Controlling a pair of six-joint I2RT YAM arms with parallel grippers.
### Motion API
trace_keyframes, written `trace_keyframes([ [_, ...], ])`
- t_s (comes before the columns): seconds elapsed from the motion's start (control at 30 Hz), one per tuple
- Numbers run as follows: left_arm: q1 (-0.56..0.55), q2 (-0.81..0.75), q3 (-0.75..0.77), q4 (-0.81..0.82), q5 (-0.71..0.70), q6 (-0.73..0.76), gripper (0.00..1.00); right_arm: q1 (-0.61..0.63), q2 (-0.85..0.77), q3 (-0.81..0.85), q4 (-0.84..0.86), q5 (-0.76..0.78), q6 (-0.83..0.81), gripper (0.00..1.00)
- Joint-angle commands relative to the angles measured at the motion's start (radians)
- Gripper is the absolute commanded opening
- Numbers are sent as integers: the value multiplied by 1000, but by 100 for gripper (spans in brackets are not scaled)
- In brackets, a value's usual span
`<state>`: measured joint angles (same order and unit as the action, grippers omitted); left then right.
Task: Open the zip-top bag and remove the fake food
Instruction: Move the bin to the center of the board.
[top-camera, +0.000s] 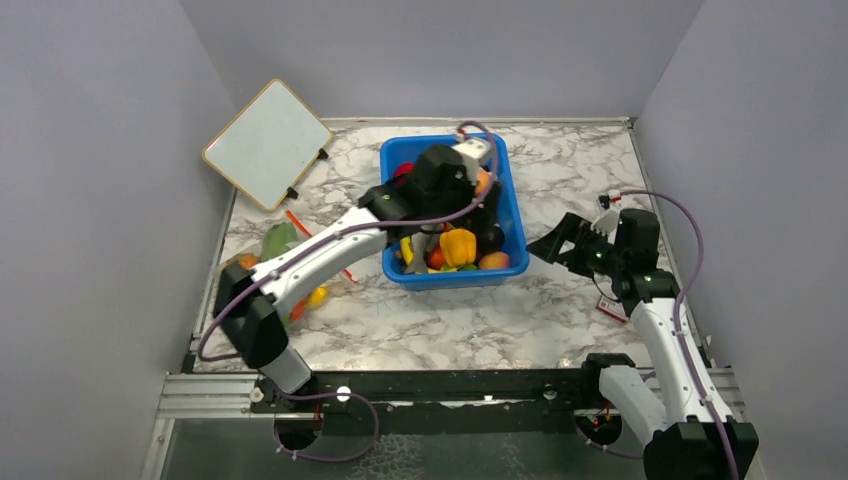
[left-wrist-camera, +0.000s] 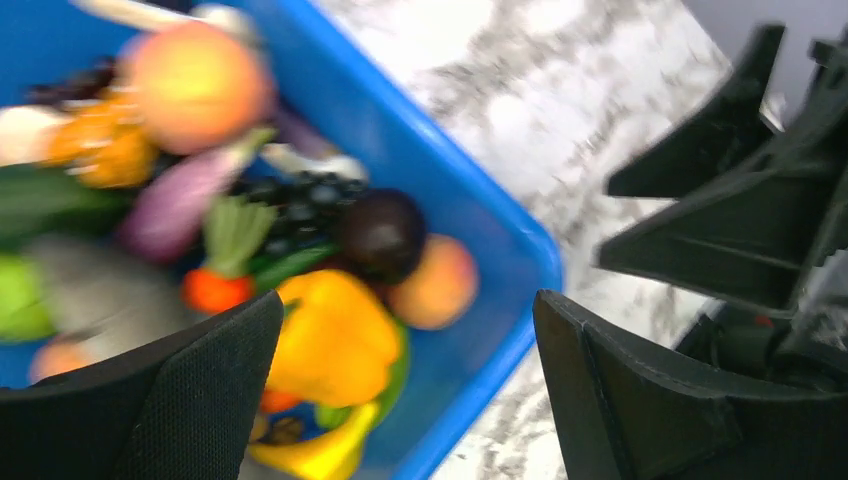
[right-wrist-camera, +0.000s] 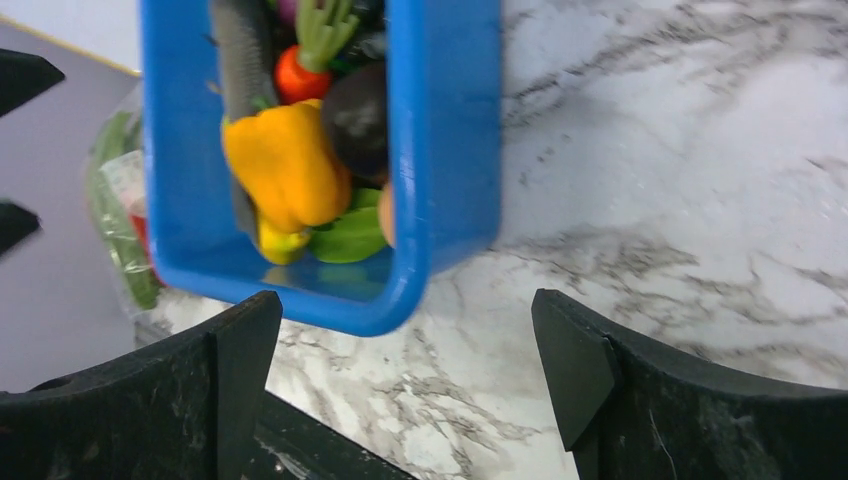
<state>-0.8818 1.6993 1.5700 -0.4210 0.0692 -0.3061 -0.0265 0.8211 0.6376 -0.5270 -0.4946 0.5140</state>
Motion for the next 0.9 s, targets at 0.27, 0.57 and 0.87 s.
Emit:
trace_keyframes([
  [0.27, 458, -366, -503, 93, 17, -163, 99, 14, 313, 193, -27, -169, -147, 98],
  [0.57, 474, -223, -537, 228, 313, -264, 99, 17, 275, 159, -46, -93, -142, 98],
  [0.87, 384, -91, -457, 299, 404, -298, 97, 17, 176, 173, -139, 404, 33, 100],
])
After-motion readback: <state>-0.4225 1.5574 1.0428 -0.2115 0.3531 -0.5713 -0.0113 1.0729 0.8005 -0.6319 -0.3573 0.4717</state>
